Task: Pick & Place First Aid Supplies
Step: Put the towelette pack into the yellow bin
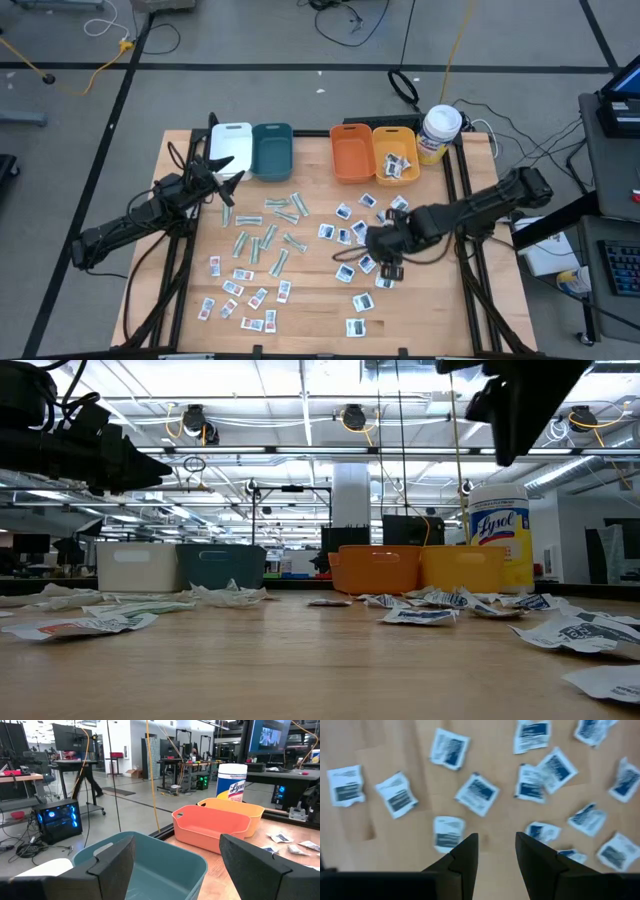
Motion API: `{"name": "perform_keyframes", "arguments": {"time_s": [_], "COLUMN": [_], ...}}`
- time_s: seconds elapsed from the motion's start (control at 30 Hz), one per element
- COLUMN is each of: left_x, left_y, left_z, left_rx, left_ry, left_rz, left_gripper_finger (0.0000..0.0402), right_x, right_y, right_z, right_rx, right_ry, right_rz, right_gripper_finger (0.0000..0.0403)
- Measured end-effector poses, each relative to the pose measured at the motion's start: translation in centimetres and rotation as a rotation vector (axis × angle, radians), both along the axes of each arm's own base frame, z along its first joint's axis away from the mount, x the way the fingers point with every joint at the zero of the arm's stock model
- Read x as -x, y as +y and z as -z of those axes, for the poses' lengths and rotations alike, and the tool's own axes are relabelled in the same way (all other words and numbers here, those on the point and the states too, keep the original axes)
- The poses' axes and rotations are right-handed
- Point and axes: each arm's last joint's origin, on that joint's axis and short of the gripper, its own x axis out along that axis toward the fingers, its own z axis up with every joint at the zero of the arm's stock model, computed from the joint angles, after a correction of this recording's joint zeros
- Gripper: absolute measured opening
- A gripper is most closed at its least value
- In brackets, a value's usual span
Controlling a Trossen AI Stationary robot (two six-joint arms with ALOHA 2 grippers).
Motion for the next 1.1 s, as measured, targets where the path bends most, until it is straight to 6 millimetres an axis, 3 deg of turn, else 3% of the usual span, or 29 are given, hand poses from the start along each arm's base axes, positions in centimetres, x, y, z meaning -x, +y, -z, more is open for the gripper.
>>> {"name": "perform_keyframes", "arguments": {"time_s": [0.33,0.63,0.93,1.1], "left_x": [0.0,0.0,0.0,0.0], "left_y": [0.0,0.0,0.0,0.0], "left_z": [0.0,0.0,0.0,0.0], "left_rx": [0.0,0.0,0.0,0.0], "left_ry": [0.0,-0.001,0.0,-0.001], "left_rz": [0.0,0.0,0.0,0.0], "left_gripper_finger": [0.0296,0.0296,0.0296,0.0296], "right_x": [1.5,1.6,0.1,-0.3], "right_y": [3.5,4.4,5.4,5.8], "right_z": [0.0,0.2,3.9,6.9], "right_rx": [-0.047,-0.051,0.052,0.009], "right_ry": [0.001,-0.001,0.082,0.1], "right_rz": [-0.06,-0.053,-0.08,-0.109], "right_gripper_finger": [0.0126,0.0147,0.0195,0.0203]}}
